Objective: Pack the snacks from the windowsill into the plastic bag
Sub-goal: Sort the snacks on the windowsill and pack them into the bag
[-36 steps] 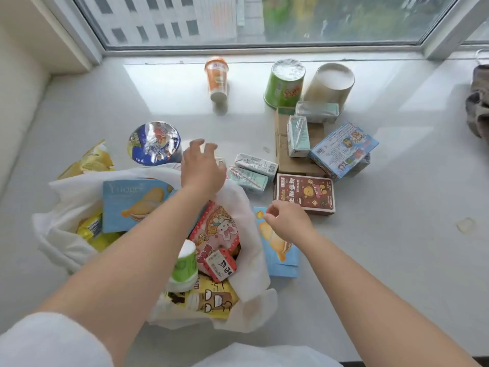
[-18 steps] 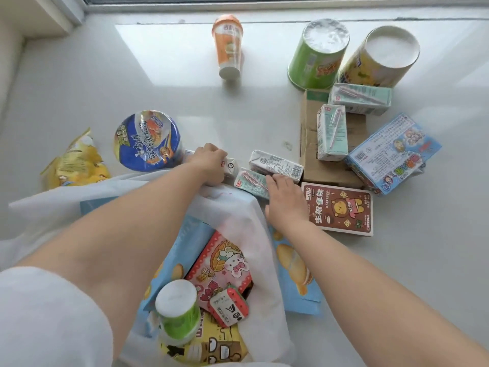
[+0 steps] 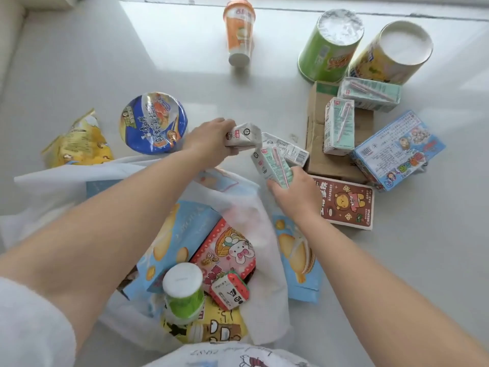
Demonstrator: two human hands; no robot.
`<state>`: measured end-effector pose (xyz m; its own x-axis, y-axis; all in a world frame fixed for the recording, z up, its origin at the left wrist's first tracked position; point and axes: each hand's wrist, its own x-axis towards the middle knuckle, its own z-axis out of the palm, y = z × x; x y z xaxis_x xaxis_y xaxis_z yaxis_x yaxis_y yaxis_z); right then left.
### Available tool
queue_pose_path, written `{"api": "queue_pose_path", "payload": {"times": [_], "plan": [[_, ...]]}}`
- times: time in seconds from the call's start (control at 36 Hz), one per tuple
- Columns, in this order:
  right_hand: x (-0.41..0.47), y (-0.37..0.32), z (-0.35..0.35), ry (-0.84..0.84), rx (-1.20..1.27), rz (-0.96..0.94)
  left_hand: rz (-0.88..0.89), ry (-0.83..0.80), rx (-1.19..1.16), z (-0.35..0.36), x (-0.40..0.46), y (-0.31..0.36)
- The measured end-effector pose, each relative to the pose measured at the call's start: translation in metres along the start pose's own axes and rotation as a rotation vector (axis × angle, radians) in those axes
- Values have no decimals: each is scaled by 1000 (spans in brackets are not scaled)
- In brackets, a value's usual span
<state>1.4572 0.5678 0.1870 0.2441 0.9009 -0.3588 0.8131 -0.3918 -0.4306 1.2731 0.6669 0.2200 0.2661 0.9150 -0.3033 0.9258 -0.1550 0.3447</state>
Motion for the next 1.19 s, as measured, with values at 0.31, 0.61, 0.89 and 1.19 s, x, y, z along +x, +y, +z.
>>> {"api": "queue_pose_path", "payload": {"times": [0.31, 0.61, 0.89, 1.19], "plan": [[-120, -52, -52, 19, 536, -98, -15, 401, -732, -22, -166, 21], [-176, -87, 17, -106, 125, -246, -310, 526, -319, 19, -264, -56], [-169, -88, 45, -132, -409, -500, -408, -4, -36, 55, -275, -96], [-186, -80, 50, -131, -267, -465, -361, 95, 11, 34, -267, -73]]}}
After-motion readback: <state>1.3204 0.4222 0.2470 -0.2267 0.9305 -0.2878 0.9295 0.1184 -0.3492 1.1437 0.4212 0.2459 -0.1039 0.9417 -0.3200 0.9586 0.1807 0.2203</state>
